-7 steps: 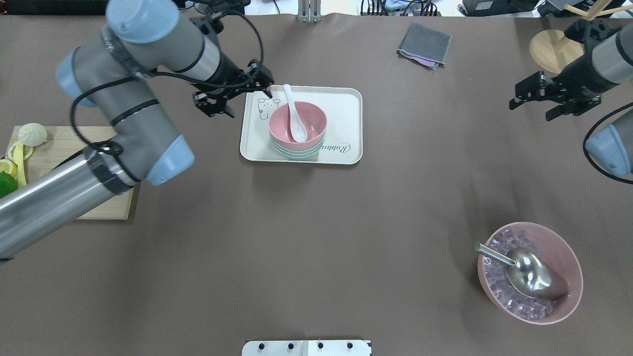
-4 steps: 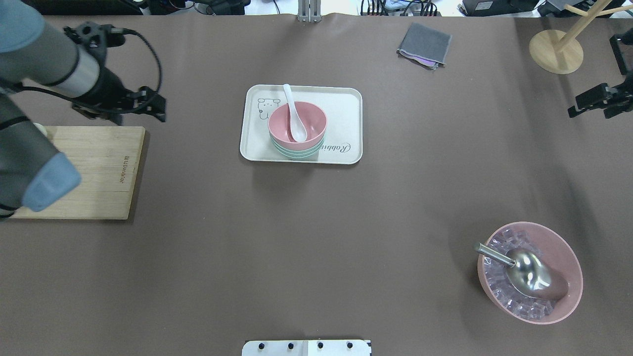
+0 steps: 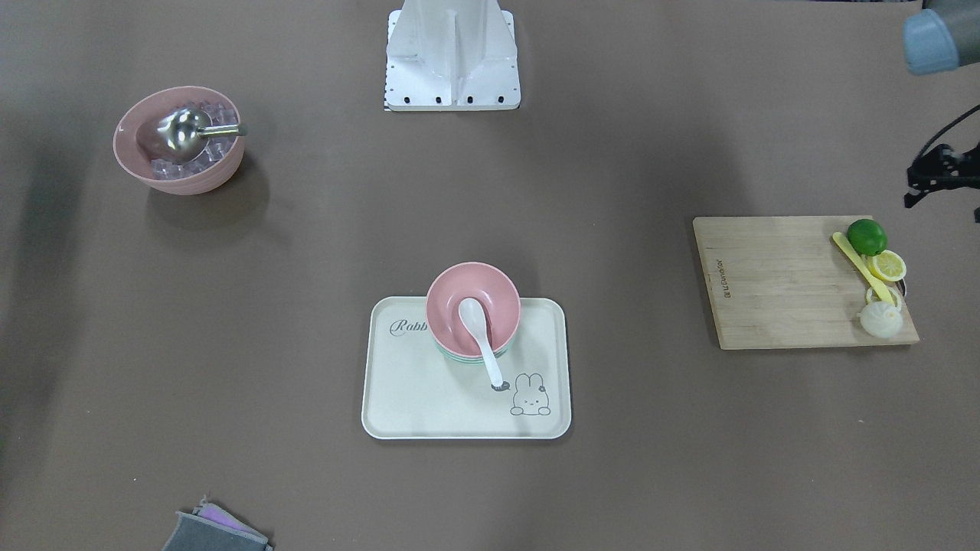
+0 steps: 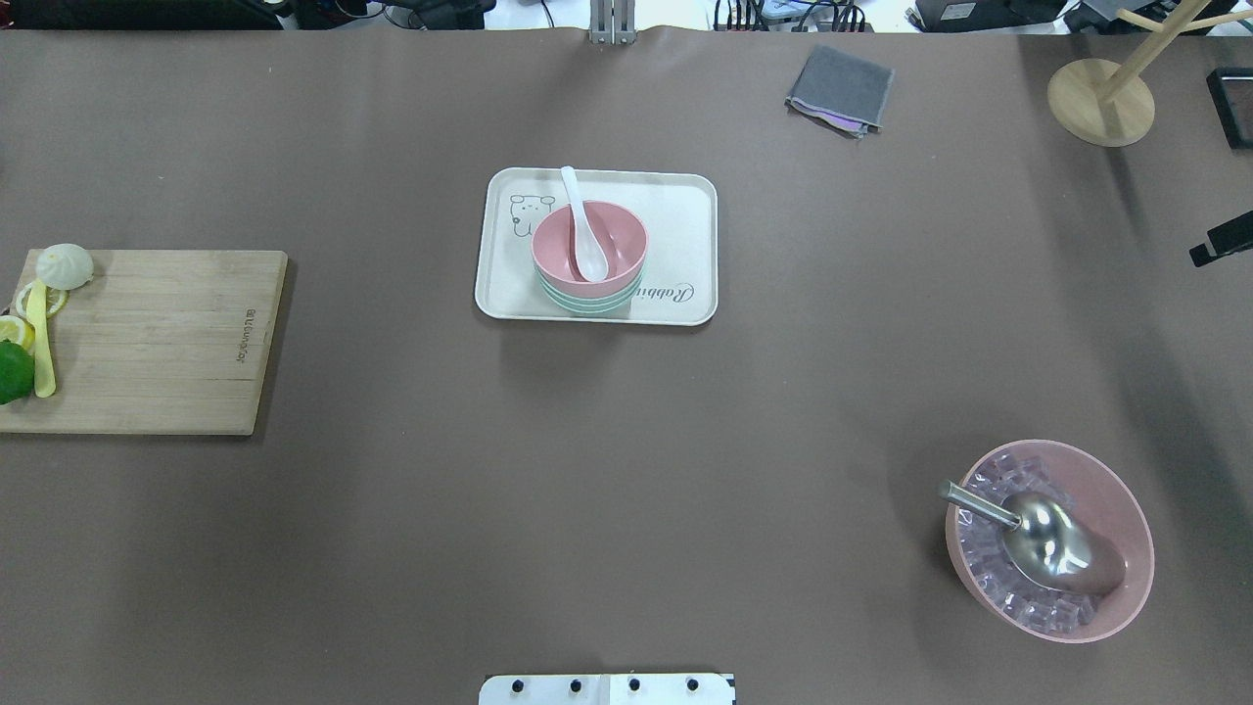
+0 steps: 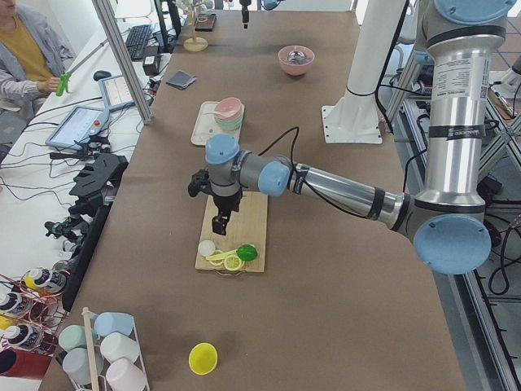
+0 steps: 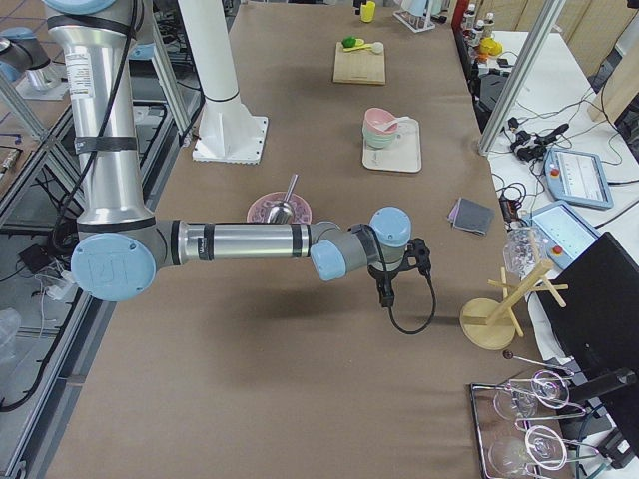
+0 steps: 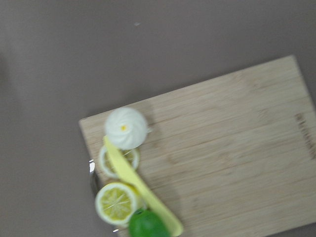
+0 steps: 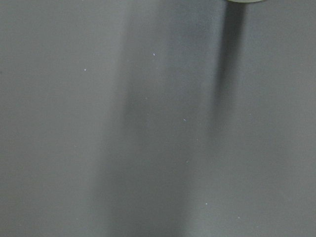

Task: Stack pink bowl on green and place spoon

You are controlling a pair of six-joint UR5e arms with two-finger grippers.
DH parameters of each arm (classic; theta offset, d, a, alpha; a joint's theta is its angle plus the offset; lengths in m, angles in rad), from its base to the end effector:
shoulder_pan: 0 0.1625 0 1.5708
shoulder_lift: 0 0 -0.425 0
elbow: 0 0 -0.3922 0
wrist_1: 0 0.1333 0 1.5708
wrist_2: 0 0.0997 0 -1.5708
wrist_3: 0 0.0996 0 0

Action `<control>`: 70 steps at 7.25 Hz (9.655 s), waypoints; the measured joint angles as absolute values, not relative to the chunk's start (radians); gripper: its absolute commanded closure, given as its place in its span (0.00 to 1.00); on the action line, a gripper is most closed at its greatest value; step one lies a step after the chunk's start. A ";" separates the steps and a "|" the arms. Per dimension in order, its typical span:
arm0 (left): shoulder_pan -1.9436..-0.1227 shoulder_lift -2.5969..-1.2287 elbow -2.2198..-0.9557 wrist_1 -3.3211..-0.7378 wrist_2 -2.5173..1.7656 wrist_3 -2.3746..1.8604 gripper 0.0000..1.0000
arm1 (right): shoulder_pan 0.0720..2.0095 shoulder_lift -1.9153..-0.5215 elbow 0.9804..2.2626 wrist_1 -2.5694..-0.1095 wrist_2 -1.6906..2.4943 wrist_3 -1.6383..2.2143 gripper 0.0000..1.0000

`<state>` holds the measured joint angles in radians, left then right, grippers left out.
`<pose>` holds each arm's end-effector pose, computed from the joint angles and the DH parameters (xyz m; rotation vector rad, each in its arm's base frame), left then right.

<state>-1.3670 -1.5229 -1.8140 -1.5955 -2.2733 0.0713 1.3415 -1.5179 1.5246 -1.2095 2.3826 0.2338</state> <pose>0.0293 -0.4823 0.5633 0.1649 0.7155 0.3400 -0.0616 -0.5323 0.6124 0.1540 -0.8607 -0.1451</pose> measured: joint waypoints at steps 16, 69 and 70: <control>-1.421 -1.446 -1.786 -1.654 -2.345 0.192 0.02 | 1.318 -1.551 1.575 -1.209 2.341 0.211 0.00; -1.424 -1.437 -1.780 -1.757 -2.448 0.078 0.02 | 1.319 -1.622 1.656 -1.207 2.294 0.213 0.00; -1.425 -1.437 -1.777 -1.758 -2.446 0.078 0.02 | 1.319 -1.621 1.657 -1.207 2.301 0.214 0.00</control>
<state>-1.4249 -1.4365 -1.7766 -1.7580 -2.4464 0.0782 1.3192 -1.6215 1.6569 -1.2073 2.3011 0.2143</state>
